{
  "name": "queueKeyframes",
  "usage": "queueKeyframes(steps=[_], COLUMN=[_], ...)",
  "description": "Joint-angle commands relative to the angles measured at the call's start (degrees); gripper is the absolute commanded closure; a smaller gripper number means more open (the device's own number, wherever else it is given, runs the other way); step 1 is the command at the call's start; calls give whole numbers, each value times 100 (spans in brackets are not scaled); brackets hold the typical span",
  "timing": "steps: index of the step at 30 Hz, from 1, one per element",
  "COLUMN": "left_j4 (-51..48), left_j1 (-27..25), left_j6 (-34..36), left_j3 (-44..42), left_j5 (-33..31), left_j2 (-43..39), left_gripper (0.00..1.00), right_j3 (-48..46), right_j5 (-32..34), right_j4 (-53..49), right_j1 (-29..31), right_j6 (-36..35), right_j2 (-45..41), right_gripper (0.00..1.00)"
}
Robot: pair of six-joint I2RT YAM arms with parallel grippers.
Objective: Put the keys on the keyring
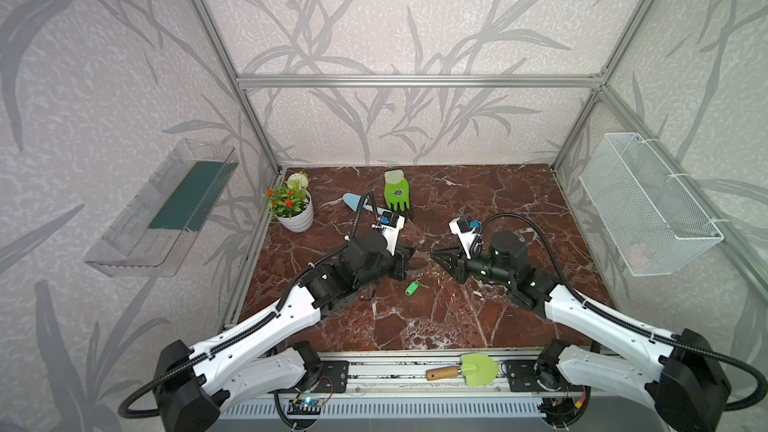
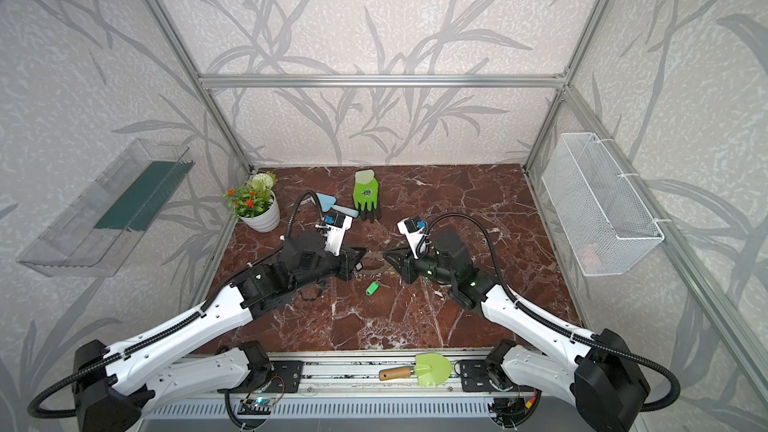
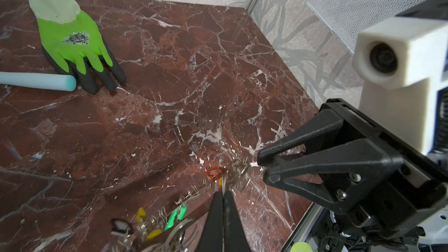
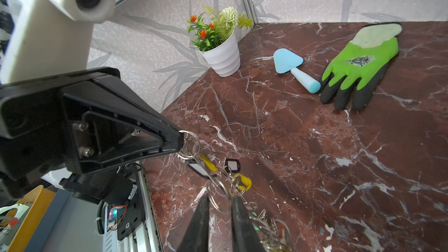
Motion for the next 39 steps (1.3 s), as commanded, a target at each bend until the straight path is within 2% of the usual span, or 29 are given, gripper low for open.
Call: queueKeyframes(steps=[1, 3, 6, 11, 17, 22, 31, 35, 39], left_j4=[-730, -930, -1221, -1832, -2219, -2272, -2272, -2268, -2214], left_j1=[83, 120, 188, 320, 397, 418, 427, 436, 446], left_j6=[187, 385, 623, 973, 1301, 1548, 1791, 1807, 1806], left_j3=[442, 617, 871, 1426, 1878, 1969, 1996, 2000, 1970], left_j5=[428, 589, 739, 1186, 1570, 1820, 2271, 2267, 2245], left_j2=[127, 222, 392, 744, 1007, 1145, 1249, 1227, 1177], left_gripper=[100, 100, 100, 100, 100, 100, 100, 100, 100], right_j3=[76, 118, 171, 285, 385, 432, 488, 503, 481], right_j5=[254, 322, 425, 158, -77, -372, -314, -358, -431], right_j4=[-184, -255, -330, -362, -318, -144, -126, -118, -122], right_j1=[31, 28, 27, 56, 237, 303, 331, 326, 335], right_j6=[-190, -261, -389, -502, -653, -641, -694, -698, -703], right_j2=[-205, -266, -347, -216, 14, 129, 264, 335, 354], right_gripper=[70, 62, 57, 52, 53, 59, 74, 80, 82])
